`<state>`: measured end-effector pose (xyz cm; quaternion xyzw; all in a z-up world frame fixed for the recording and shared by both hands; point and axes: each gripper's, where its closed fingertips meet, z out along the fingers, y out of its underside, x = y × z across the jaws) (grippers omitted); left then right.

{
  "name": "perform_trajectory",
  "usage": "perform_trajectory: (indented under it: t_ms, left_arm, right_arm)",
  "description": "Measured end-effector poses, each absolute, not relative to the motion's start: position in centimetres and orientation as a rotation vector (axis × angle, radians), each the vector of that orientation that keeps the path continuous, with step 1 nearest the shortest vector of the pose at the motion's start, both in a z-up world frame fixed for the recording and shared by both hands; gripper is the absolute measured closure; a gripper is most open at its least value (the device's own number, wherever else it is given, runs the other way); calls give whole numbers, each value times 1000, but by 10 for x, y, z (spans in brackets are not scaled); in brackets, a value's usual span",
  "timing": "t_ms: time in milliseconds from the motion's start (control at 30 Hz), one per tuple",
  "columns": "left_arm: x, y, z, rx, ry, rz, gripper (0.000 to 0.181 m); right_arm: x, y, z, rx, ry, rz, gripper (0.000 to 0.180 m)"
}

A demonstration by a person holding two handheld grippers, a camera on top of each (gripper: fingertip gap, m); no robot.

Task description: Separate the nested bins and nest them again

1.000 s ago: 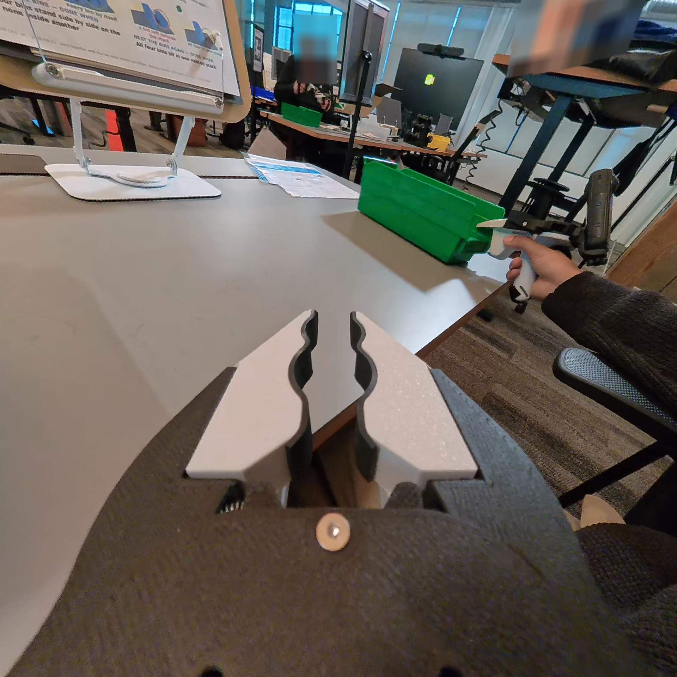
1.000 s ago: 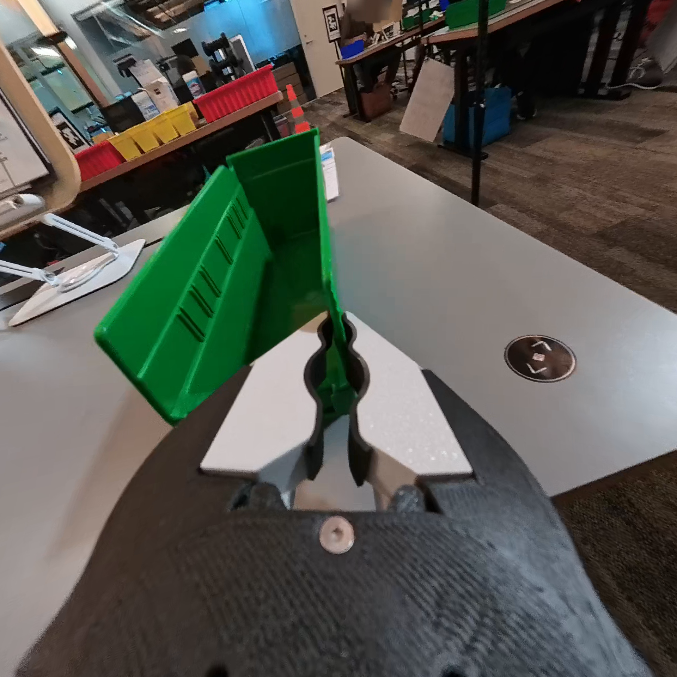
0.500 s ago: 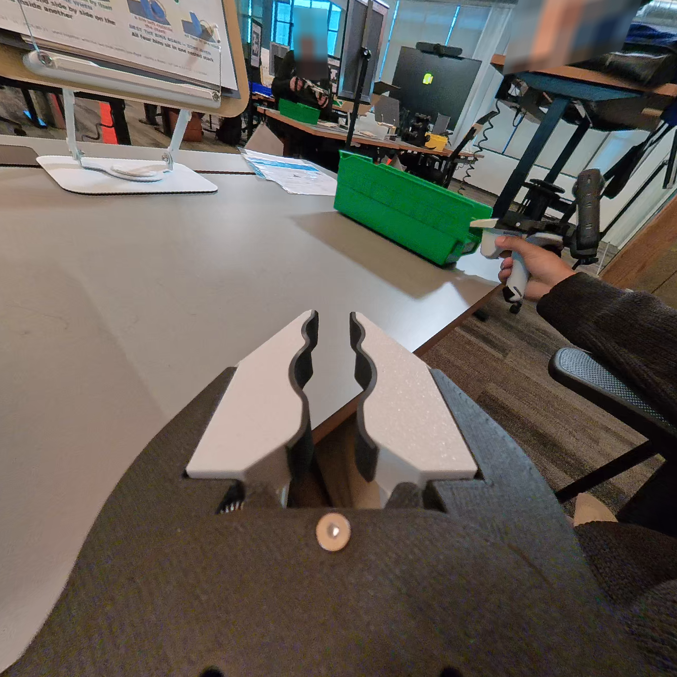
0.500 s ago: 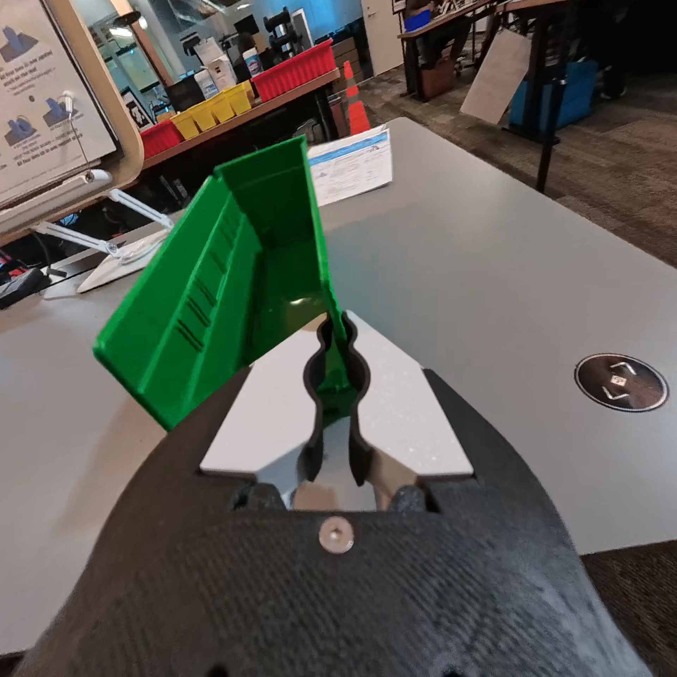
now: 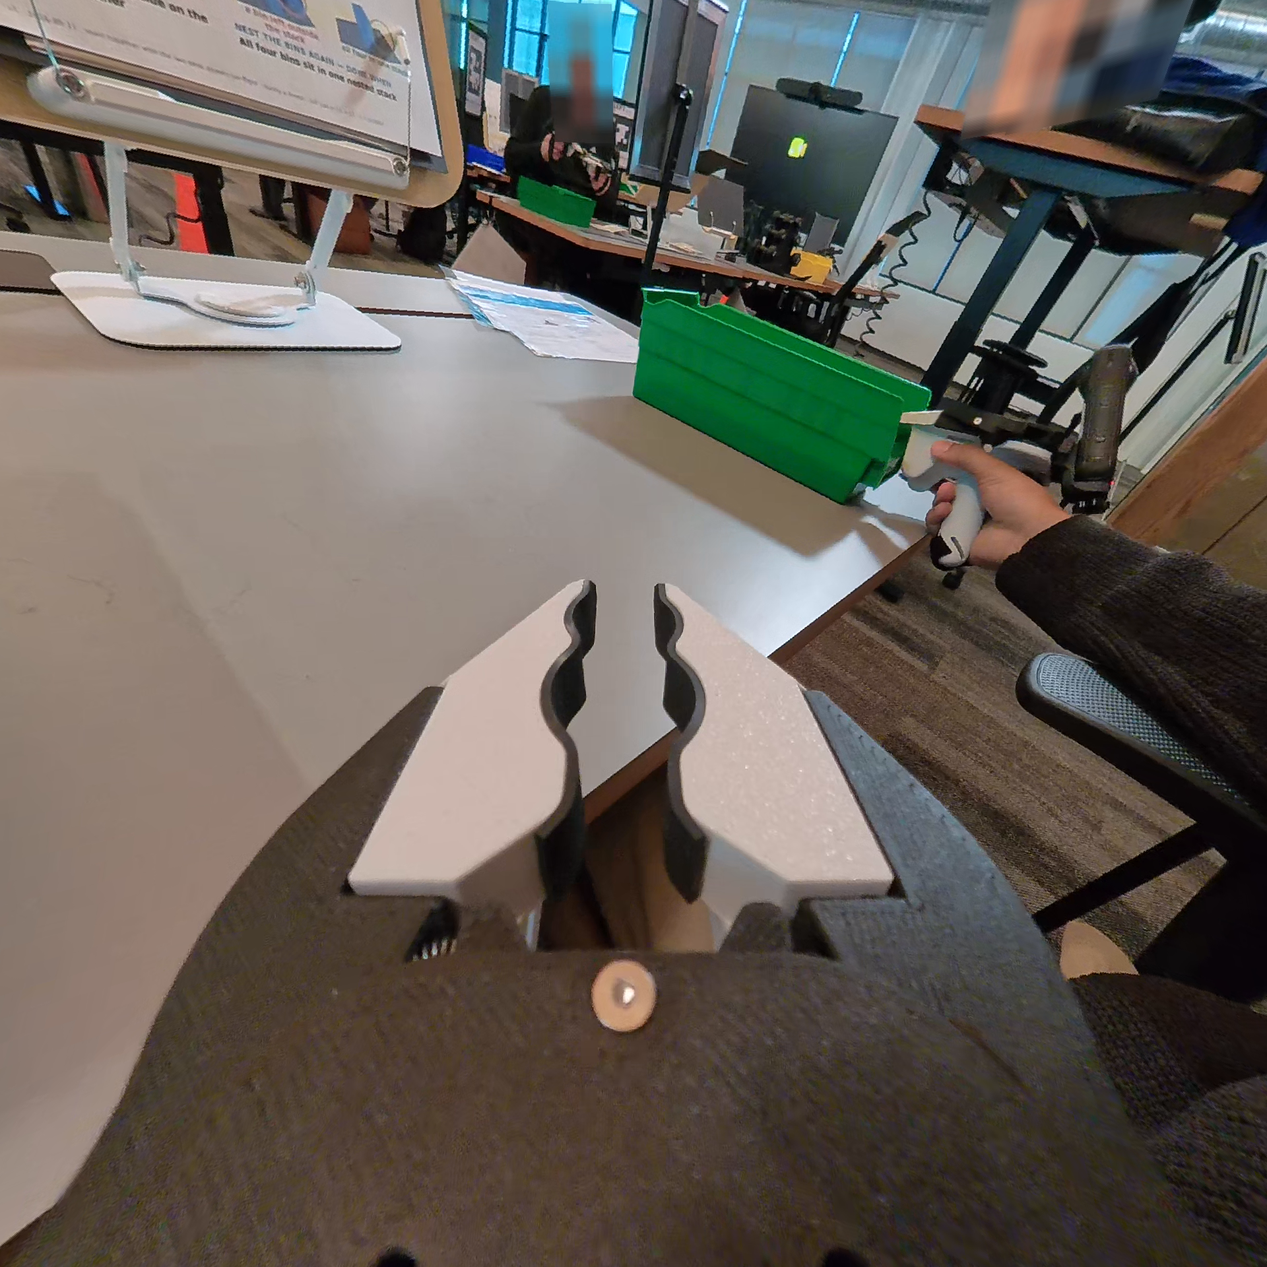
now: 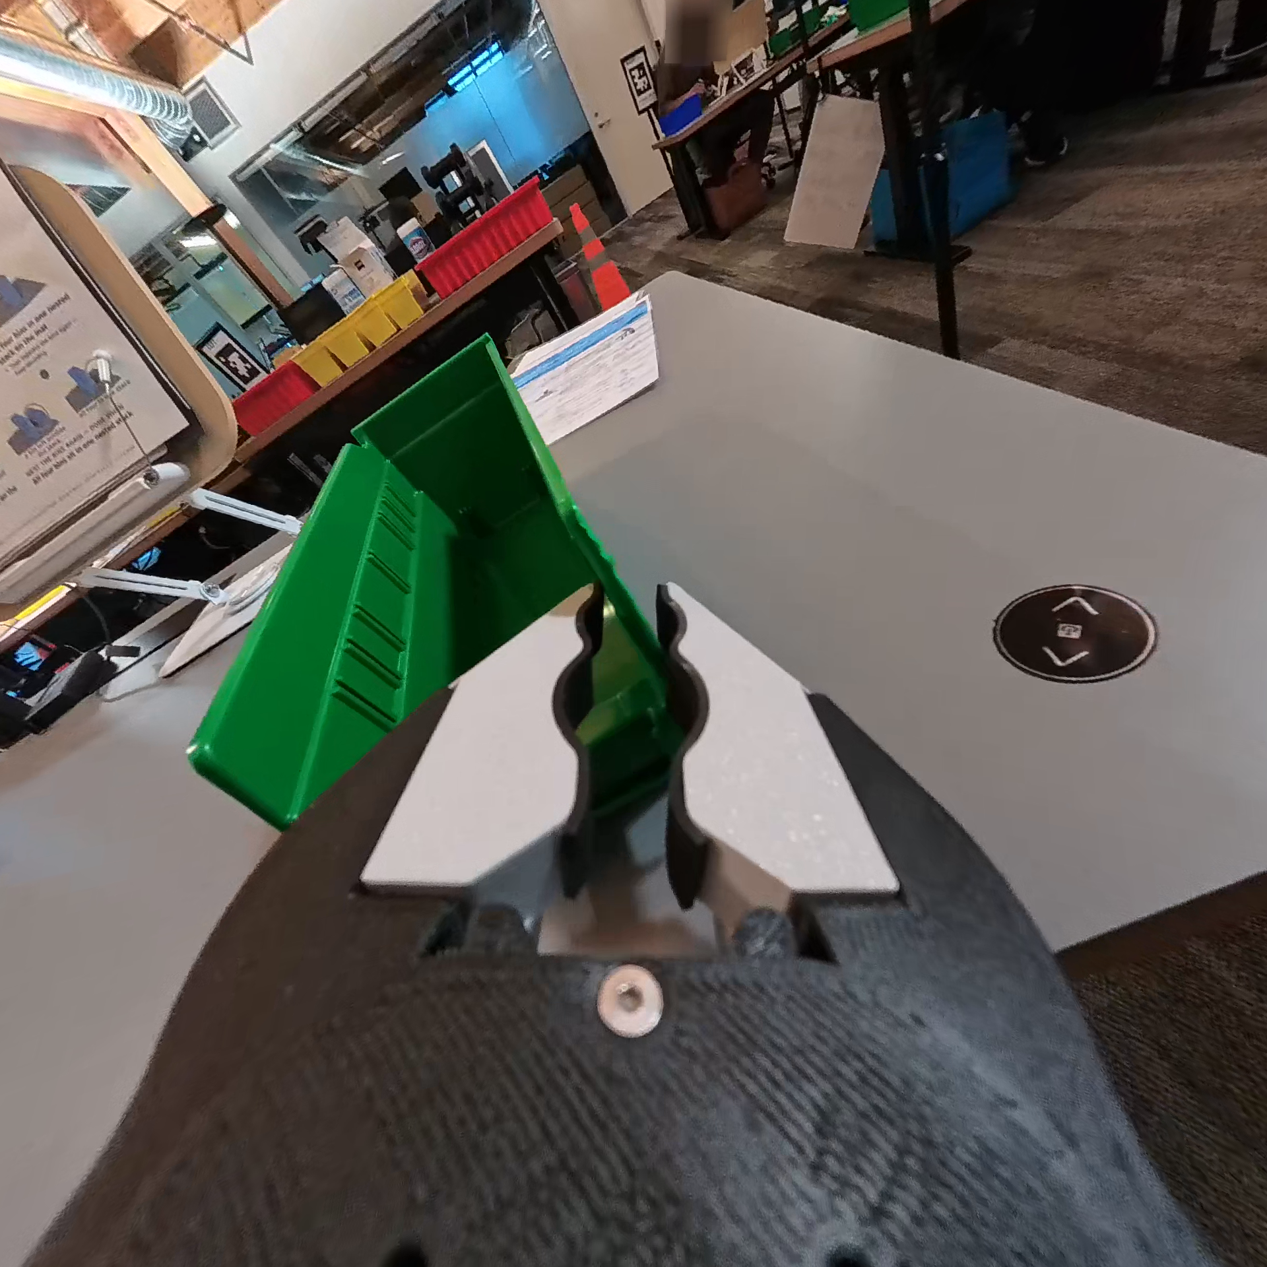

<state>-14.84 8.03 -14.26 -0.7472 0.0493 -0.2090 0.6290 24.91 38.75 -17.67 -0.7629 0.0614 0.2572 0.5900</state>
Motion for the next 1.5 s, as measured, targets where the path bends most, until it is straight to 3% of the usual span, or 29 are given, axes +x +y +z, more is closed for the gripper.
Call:
perform_trajectory:
  t_ms: [967, 1067, 1167, 1333, 1500]
  left_arm:
    - [-147, 80, -144, -1712, 125, -472, 167]
    - [-148, 80, -144, -1712, 125, -469, 167]
    - [-149, 82, -145, -1715, 120, -465, 167]
    - [-151, 86, -153, -1746, 123, -479, 163]
    - [-165, 87, -139, -1688, 94, -454, 151]
  right_arm:
    - [261, 387, -176, -1765, 204, 578, 165]
    - [272, 385, -157, -1701, 243, 557, 137]
    - [276, 369, -96, -1515, 230, 578, 129]
    - [204, 324, -21, -1305, -51, 524, 140]
    - [39, 272, -26, -1272, -261, 983, 138]
